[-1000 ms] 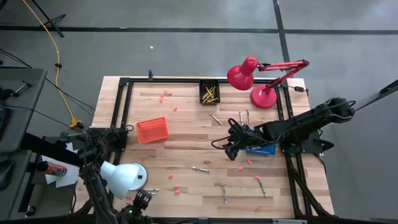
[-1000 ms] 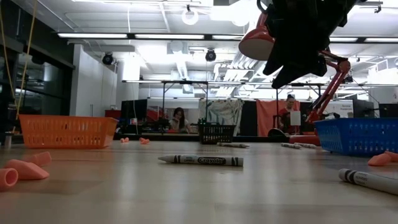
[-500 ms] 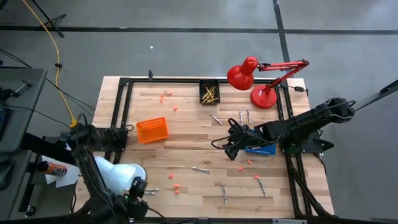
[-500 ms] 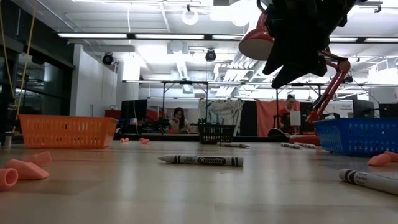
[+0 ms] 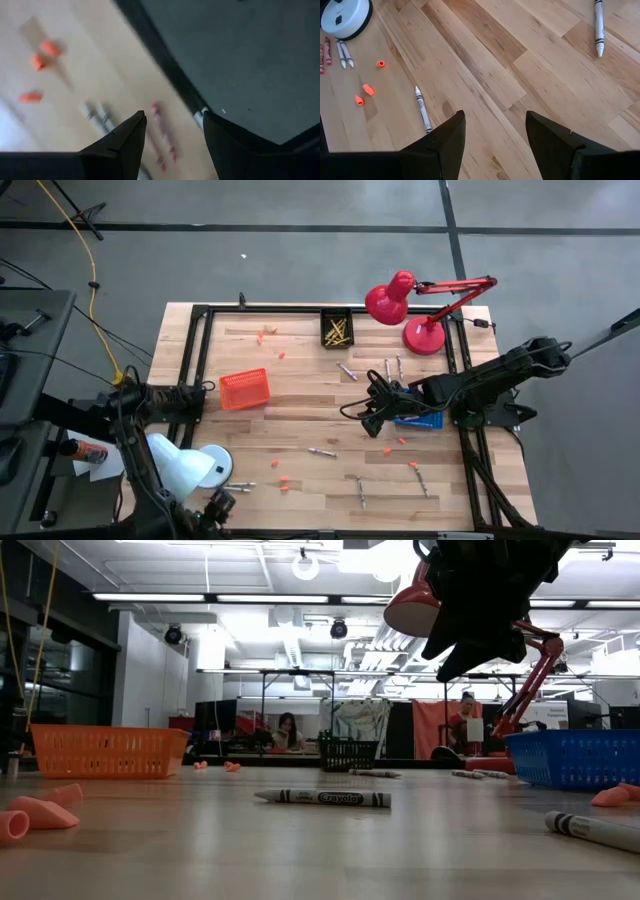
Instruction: Sort crayons
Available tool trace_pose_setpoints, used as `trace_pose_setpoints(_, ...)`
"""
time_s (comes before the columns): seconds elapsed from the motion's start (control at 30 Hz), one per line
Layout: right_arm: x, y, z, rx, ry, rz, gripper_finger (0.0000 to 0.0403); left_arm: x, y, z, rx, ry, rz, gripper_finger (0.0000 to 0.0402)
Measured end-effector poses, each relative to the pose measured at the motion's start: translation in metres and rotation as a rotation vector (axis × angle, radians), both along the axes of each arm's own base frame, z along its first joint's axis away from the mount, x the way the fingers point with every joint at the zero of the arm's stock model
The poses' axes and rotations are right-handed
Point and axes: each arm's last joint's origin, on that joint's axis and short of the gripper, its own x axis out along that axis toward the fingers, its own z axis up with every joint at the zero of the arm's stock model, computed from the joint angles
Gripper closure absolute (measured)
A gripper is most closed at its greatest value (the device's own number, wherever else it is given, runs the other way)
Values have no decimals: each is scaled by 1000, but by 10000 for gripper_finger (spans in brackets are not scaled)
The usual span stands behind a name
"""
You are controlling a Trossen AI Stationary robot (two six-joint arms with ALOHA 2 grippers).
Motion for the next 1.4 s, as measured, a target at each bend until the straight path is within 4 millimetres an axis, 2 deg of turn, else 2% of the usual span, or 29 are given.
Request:
trace_pose_setpoints(0.3,0,0,0,1,0,-1,203,12,-15,-56,132,99,-22,216)
trace_pose_setpoints(0.5,0,0,0,9,-1,-12,203,14,-19,-78,191,129,40,216)
trace_pose_setpoints(0.67,0,0,0,9,0,-12,203,10,-12,-96,228,174,93,216)
trace_pose_setpoints(0.93,0,0,0,8,0,-12,203,9,-5,-116,198,219,102,216)
trace_pose_setpoints(1.13,0,0,0,8,0,-13,203,9,-2,-121,172,241,114,219)
trace_pose_setpoints(1.27,0,0,0,5,3,-14,203,12,0,-123,166,250,139,242)
trace_pose_setpoints(1.4,0,0,0,5,3,-14,203,17,1,-124,147,260,151,293)
